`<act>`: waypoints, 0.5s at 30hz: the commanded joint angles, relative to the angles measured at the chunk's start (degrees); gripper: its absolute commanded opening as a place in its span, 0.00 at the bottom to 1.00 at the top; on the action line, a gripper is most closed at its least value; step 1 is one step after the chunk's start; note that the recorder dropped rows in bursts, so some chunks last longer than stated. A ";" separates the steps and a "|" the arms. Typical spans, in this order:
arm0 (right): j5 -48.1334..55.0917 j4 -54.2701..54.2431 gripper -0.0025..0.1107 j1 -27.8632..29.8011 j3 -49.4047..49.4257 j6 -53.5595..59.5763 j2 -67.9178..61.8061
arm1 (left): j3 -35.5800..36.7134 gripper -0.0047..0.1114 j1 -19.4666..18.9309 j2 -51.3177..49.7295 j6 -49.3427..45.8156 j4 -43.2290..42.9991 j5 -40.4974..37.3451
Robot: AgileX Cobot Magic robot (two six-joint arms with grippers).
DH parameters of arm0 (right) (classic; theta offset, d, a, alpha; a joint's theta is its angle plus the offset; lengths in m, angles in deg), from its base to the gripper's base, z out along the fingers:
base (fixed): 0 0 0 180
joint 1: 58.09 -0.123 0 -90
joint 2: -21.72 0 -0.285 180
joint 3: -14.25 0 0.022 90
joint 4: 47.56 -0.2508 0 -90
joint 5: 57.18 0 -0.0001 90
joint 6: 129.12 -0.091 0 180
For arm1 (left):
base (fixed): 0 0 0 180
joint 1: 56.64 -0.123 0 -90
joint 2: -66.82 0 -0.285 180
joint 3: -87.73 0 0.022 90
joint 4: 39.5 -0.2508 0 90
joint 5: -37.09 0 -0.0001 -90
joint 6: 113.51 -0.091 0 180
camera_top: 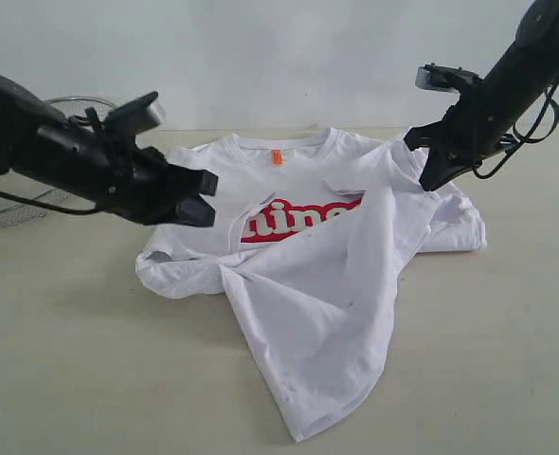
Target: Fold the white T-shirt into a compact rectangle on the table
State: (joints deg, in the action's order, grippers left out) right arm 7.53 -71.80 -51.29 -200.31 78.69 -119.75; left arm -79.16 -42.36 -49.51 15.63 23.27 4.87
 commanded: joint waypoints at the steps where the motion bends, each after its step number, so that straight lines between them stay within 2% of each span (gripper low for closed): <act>1: -0.10 -0.10 0.02 0.06 -0.29 0.25 1.12 | -1.76 0.08 -3.82 -0.14 1.20 -0.87 2.84; 4: -0.10 -0.10 0.02 0.06 -0.29 0.25 1.12 | -1.97 0.08 -5.46 -0.77 1.32 -1.05 1.23; 8: -0.48 -0.10 0.02 0.06 -0.29 0.25 1.12 | -1.97 0.08 -5.61 -0.52 -0.50 -4.41 -9.34; 12: -0.21 0.05 0.02 0.06 -0.29 0.38 1.12 | -1.86 0.08 -4.82 0.58 -0.62 -3.83 -21.02; 15: 0.32 0.05 0.02 0.06 -0.29 1.09 1.12 | -1.24 0.08 -3.72 2.27 0.55 -3.72 -26.58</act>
State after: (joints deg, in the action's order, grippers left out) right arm 7.41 -71.80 -51.29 -200.31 78.96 -119.75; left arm -80.84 -47.27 -49.44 15.49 19.77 -15.87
